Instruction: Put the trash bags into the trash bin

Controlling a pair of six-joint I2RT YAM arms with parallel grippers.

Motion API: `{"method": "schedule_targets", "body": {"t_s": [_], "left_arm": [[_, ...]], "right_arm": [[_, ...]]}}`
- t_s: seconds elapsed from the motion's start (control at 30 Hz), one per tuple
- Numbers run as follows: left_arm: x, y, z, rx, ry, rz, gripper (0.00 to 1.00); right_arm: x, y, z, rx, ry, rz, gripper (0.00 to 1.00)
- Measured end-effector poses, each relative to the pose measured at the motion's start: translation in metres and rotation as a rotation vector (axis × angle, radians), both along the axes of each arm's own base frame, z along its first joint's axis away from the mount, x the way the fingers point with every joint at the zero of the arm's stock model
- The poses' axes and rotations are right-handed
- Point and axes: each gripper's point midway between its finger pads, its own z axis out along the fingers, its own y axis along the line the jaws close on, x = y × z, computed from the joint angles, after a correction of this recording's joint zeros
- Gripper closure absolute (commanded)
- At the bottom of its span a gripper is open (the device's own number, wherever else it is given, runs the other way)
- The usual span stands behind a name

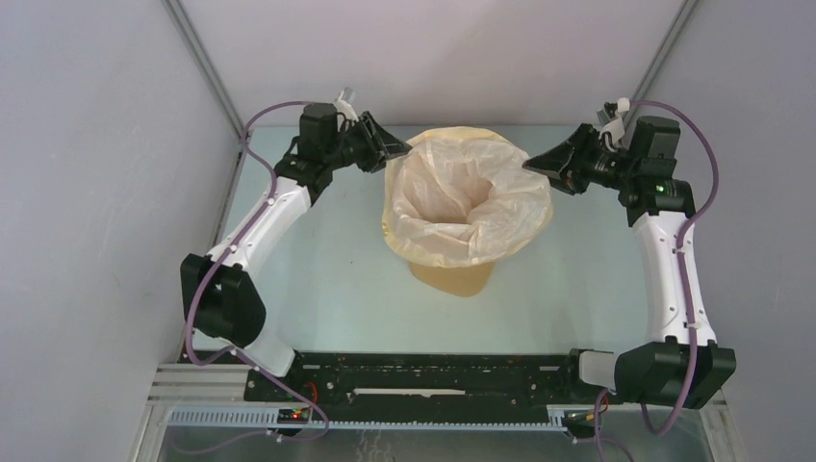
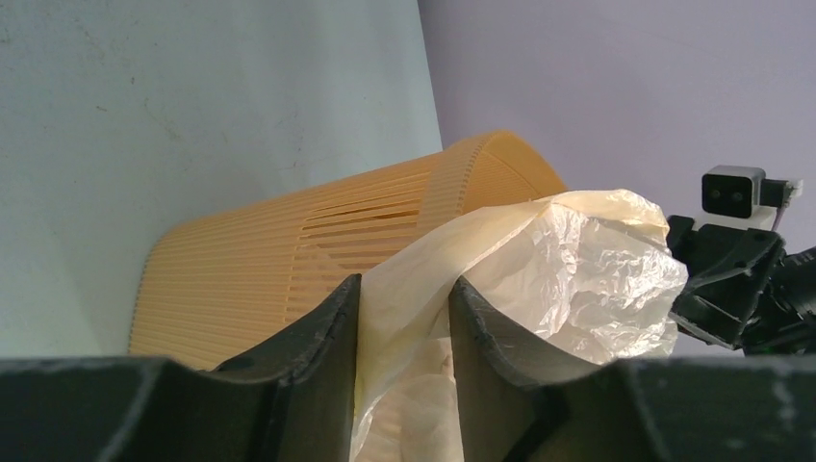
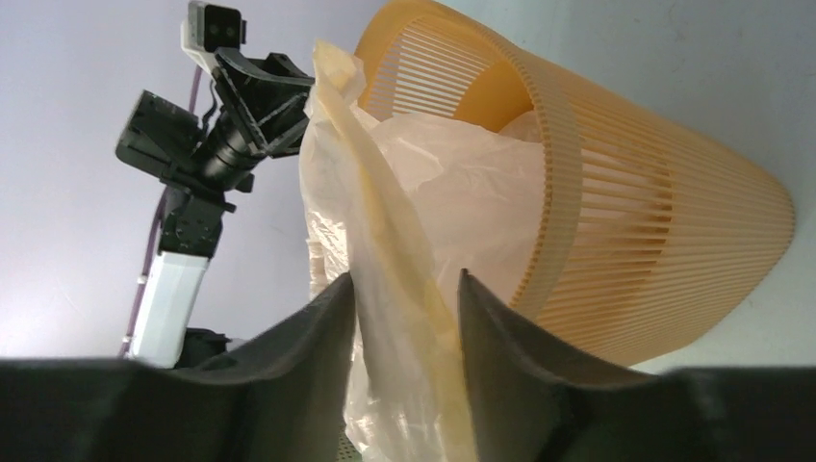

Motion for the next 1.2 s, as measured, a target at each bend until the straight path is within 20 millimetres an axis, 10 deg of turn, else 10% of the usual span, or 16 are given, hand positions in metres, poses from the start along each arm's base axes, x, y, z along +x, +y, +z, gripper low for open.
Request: {"method": "schedule_targets", "body": {"t_s": [0.1,0.5,1.2], "left_arm": [[0.002,-0.001,-0.002,-0.006,0.008,0.001,0.70],[0.018,-0.007,-0.005,-0.014,0.029,0.007,0.90],[0.042,-0.022,-0.037,-0.063,0.163,0.007,0.89]], "right_arm": [[0.001,0.000,0.001,0.002,-0.006,-0.001,0.89],[0.027,-0.016,-0.012,-0.008,0.018,-0.073,0.87],[0.065,-0.024,-0.081,-0.065,0.162,-0.089,0.88]]}}
